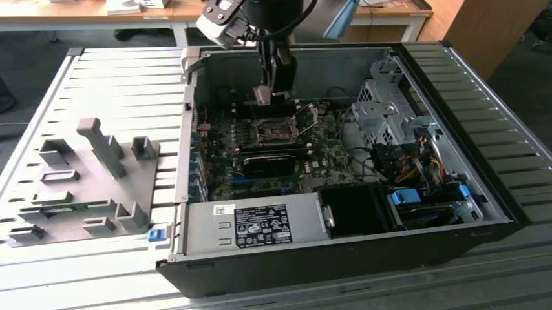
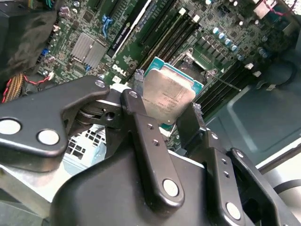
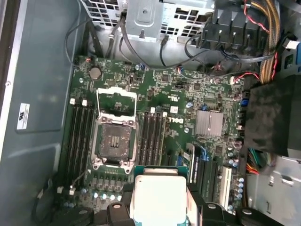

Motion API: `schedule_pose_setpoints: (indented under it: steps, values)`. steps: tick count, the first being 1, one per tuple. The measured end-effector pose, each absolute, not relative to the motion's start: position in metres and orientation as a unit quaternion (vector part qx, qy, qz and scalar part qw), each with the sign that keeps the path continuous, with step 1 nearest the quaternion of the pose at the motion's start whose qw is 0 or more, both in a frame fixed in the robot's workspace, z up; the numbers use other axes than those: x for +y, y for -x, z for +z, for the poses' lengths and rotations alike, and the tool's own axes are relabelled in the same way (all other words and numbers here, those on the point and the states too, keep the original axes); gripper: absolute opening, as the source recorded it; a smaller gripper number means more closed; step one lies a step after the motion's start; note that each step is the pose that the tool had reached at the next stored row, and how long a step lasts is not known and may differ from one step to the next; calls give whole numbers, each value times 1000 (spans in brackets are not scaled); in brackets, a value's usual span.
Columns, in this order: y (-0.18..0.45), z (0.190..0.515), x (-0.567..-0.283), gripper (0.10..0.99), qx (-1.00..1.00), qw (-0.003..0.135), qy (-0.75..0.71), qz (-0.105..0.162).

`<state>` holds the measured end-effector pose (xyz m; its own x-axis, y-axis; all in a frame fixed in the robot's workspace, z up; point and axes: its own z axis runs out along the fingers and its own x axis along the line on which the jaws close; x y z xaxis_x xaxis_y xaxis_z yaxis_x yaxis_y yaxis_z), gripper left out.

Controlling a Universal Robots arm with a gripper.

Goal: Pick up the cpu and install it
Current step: 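Place the cpu into insertion slot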

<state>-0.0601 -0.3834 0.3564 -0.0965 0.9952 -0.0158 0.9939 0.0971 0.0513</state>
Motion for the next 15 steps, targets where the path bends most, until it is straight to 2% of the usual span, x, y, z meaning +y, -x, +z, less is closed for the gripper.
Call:
schedule_pose_setpoints:
  steps: [15]
  values:
    - [52, 344, -377, 525, 723, 24, -690, 12]
